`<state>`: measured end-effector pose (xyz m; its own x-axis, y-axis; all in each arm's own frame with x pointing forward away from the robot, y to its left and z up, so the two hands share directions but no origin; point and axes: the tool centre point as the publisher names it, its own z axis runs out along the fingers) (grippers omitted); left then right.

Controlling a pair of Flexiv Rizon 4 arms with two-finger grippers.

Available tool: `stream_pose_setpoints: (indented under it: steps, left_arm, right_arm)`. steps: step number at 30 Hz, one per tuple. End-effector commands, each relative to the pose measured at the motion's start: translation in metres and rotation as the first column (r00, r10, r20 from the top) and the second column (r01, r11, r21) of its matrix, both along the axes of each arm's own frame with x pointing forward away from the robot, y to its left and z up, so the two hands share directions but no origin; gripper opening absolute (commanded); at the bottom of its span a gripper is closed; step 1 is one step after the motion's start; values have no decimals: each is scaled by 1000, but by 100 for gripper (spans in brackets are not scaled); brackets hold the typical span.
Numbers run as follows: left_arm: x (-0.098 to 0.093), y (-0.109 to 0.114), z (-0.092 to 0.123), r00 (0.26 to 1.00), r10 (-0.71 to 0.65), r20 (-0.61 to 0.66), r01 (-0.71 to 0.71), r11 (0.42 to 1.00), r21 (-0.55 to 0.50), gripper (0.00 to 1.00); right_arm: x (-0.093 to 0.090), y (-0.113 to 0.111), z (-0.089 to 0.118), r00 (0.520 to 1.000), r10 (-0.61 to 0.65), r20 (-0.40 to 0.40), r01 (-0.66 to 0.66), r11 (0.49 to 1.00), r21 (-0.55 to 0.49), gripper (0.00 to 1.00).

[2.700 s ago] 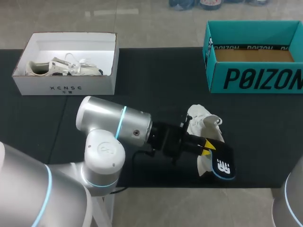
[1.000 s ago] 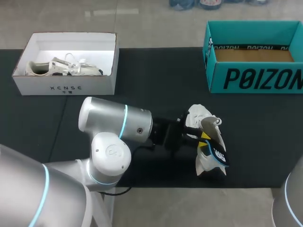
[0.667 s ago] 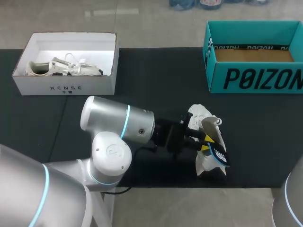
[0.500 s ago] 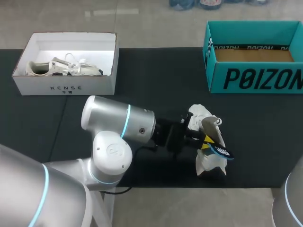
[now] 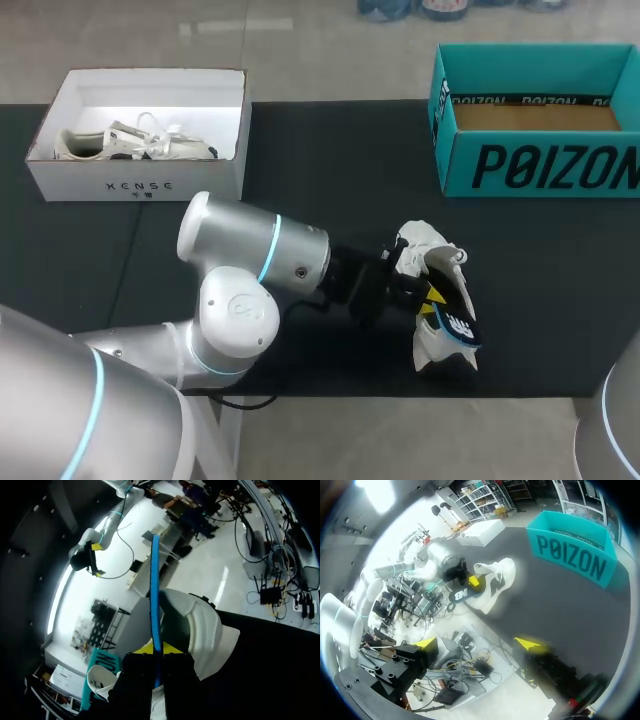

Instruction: Take the shoe out of the shoebox, open the shoe tongue, remove and reinsert the insole, then place the shoe into the shoebox

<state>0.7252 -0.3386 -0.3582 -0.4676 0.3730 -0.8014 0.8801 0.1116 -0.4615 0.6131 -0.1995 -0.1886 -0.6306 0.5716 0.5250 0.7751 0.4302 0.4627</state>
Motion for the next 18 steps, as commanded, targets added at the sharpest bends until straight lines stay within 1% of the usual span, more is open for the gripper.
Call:
stream_pose_setpoints:
  steps: [1,8,9,10,11,13,16,18]
  left_arm:
    - [14,1,-6,1000,4,9,-4,1000,20,0]
    - [24,-4,-5,1000,26,16,-26,1000,13,0]
    - [24,-4,-4,1000,26,14,-26,1000,14,2]
    - [23,-5,-3,1000,26,11,-26,1000,13,19]
    - [21,-5,-2,1000,25,9,-25,1000,13,29]
    - [18,-4,1,1000,25,4,-25,1000,16,42]
    - [13,-1,5,1000,27,-1,-27,999,17,38]
    - [11,2,9,999,43,-12,-43,999,12,34]
  right_arm:
    - [-12,2,0,976,-147,160,162,983,-86,100]
    - [-12,2,0,976,-147,160,162,983,-86,100]
    - [-12,2,0,976,-147,160,162,983,-86,100]
    - [-12,2,0,976,-147,160,162,983,-86,100]
    - [-12,2,0,976,-147,160,162,983,-86,100]
    - [-12,2,0,976,-147,160,162,983,-86,100]
    - [-12,2,0,976,-147,160,162,983,-86,100]
    - [-12,2,0,976,-147,160,162,983,-86,100]
